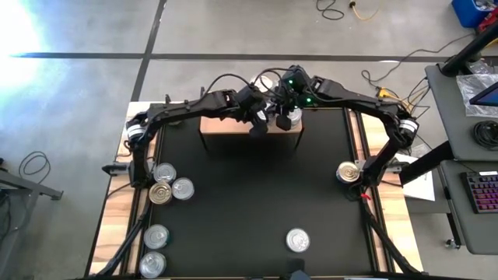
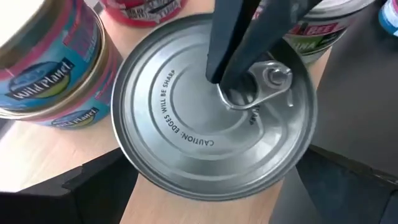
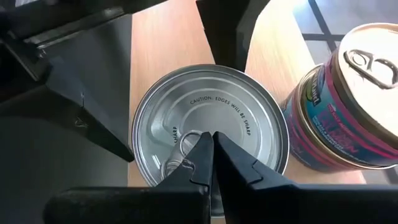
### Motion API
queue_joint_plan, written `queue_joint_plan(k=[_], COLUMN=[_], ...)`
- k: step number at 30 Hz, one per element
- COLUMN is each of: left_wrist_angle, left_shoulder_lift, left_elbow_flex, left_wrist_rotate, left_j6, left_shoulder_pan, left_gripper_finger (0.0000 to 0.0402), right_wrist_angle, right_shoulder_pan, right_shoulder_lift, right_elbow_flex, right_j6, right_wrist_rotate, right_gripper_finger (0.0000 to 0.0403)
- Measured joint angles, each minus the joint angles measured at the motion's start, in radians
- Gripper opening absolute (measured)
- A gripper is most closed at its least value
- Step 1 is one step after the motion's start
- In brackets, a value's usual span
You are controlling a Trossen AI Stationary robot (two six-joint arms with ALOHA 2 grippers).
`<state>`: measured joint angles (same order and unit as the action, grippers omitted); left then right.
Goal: Stack canned seafood by type on shelf
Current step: Stack the yellow-blue tuna can on top of the other yellow-blue tuna can on the shelf
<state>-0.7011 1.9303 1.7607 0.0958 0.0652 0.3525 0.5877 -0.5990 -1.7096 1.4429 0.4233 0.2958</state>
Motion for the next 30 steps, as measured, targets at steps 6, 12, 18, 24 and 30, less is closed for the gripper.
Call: queue_joint_plan(k=[6, 12, 18, 24, 30], left_wrist_angle=[-0.024, -0.164, -0.311, -0.399, -0.449], left_shoulder_lift=[-0.013, -0.052, -0.055, -0.066, -0.138], left_elbow_flex=[-0.002, 0.062, 0.211, 0.353, 0.356], left_wrist_rotate=[0.06, 0.059, 0.079, 0.214, 0.252], left_j6=[-0.075, -0.083, -0.09, -0.083, -0.082], left_shoulder_pan=[-0.009, -0.012, -0.047, -0.14, -0.245], left_gripper_finger=[0.04, 0.04, 0.04, 0.04, 0.04], right_wrist_angle=[0.009, 0.001, -0.044, -0.115, -0.18], right_shoulder_pan=[-0.012, -0.023, -0.023, -0.021, 0.002], right_shoulder_lift=[0.0, -0.001, 0.0, 0.05, 0.14], right_elbow_flex=[0.001, 0.001, 0.0, -0.002, -0.008], right_j6=[0.007, -0.001, -0.052, -0.107, -0.161], right_wrist_rotate=[0.012, 0.012, 0.01, 0.008, -0.081], right_gripper_finger=[0.0009, 0.0009, 0.0009, 0.0009, 0.0009])
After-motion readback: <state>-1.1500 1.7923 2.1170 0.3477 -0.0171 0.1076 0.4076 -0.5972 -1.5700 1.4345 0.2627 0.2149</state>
